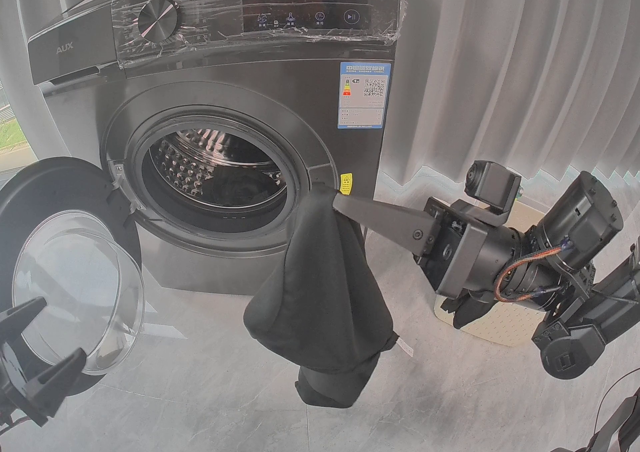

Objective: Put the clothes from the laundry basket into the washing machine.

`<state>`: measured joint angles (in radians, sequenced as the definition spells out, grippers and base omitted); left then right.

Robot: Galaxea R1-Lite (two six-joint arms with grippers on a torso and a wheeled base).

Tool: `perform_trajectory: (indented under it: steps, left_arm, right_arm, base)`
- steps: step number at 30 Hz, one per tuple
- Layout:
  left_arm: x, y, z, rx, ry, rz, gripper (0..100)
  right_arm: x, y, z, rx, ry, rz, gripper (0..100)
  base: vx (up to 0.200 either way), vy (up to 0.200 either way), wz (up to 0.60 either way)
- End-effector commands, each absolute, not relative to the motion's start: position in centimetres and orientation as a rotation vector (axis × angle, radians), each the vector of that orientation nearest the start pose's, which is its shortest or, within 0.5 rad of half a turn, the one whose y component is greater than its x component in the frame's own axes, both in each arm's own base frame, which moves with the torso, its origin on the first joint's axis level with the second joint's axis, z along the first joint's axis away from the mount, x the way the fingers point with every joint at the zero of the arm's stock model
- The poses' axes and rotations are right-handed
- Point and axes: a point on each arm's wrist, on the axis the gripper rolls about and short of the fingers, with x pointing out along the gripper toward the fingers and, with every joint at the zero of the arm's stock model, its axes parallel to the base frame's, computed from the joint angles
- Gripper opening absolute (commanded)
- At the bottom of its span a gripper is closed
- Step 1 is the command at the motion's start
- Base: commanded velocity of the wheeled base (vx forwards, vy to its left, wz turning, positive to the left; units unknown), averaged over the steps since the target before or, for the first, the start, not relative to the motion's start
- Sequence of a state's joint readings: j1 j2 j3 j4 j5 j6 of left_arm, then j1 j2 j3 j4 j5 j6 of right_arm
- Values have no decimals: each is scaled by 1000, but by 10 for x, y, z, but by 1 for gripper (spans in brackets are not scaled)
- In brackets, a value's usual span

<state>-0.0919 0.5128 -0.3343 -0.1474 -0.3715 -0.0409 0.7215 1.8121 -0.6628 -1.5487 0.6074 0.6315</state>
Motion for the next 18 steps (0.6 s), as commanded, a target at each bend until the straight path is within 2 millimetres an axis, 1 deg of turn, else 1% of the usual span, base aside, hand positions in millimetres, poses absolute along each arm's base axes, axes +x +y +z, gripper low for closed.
perform_trajectory:
  steps: [1, 4, 6, 8, 9, 10, 12, 16, 17, 18]
  left_arm:
    - [81, -34, 183, -78, 333, -707, 100]
    - [89, -40, 178, -77, 386, -740, 100]
    - [101, -49, 172, -72, 442, -773, 100]
    - [113, -55, 168, -82, 478, -775, 100]
    - [115, -56, 167, -85, 484, -775, 100]
    - [124, -60, 163, -96, 509, -773, 100]
    - [132, -66, 158, -101, 536, -786, 100]
    - [142, -83, 152, -114, 586, -844, 100]
    - [142, -83, 152, -114, 586, -844, 100]
    - [147, -92, 150, -130, 603, -864, 100]
  right_arm:
    - [239, 222, 190, 555, 10, 1371, 0]
    - [240, 223, 191, 557, 6, 1372, 0]
    - [240, 224, 191, 557, 2, 1373, 0]
    - [241, 224, 193, 557, -4, 1374, 0]
    - [241, 224, 193, 557, -6, 1373, 0]
    - [241, 224, 193, 557, -8, 1373, 0]
    - [241, 224, 193, 557, -8, 1373, 0]
    - [242, 224, 193, 557, -8, 1372, 0]
    - [242, 224, 193, 557, -8, 1372, 0]
    - [242, 223, 193, 557, -9, 1370, 0]
  base:
    - [0, 0, 0]
    - [0, 0, 0]
    - [0, 0, 0]
    - [0, 0, 0]
    - [0, 0, 0]
    - [0, 0, 0]
    - [0, 0, 0]
    - [0, 0, 0]
    - [0, 0, 0]
    - [0, 0, 0]
